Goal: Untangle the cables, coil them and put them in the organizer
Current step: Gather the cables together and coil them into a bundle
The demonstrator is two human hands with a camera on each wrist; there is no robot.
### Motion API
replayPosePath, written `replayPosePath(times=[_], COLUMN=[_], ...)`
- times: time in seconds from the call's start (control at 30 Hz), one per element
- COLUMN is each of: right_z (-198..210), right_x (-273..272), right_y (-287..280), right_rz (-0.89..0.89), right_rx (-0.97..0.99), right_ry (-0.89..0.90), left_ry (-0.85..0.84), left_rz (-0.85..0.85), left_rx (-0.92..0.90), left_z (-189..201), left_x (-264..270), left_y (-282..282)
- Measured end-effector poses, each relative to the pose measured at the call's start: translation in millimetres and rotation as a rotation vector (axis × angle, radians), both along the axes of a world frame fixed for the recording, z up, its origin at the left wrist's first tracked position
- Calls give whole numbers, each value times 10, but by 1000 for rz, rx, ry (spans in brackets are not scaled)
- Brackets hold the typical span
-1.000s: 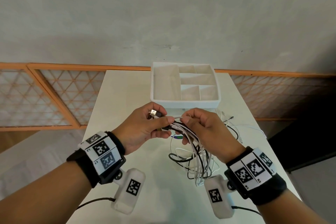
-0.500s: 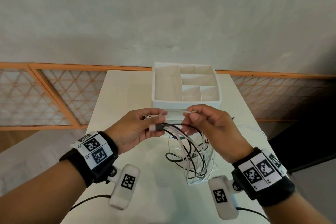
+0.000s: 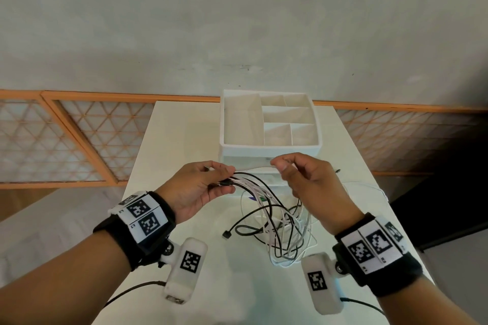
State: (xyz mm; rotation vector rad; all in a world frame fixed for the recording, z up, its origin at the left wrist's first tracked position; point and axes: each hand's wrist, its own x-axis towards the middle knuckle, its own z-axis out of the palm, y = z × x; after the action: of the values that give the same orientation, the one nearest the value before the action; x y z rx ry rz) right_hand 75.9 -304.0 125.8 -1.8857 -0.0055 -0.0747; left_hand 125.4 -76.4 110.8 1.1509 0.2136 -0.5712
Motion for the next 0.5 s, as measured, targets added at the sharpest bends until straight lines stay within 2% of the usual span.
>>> replayPosePath(times=[0.1,0.23,0.27,0.37,0.43,0.5], right_z=[38,188,245,309,205,44], right_x=[67,224,248,257,234,216], right_y=[-113,-105,-39,272,454,550], right_rz=[-49,-206,-181,-6,101,157], right_rx=[-98,-121,-159,-458,-540,-539], right_ry=[16,-125,-184,-267,-183,-107], left_ry=[-66,-253,-308,-434,-469,-479], left_rz=[-16,-149,-175,-185,-142,-95], left_rx=[82,294,359,479,484,476], left_z=[4,31,41,98,123,143], left_x=[1,-63,-81,-114,-113,-122], left_y=[38,-33,-79,-236,-309,-345])
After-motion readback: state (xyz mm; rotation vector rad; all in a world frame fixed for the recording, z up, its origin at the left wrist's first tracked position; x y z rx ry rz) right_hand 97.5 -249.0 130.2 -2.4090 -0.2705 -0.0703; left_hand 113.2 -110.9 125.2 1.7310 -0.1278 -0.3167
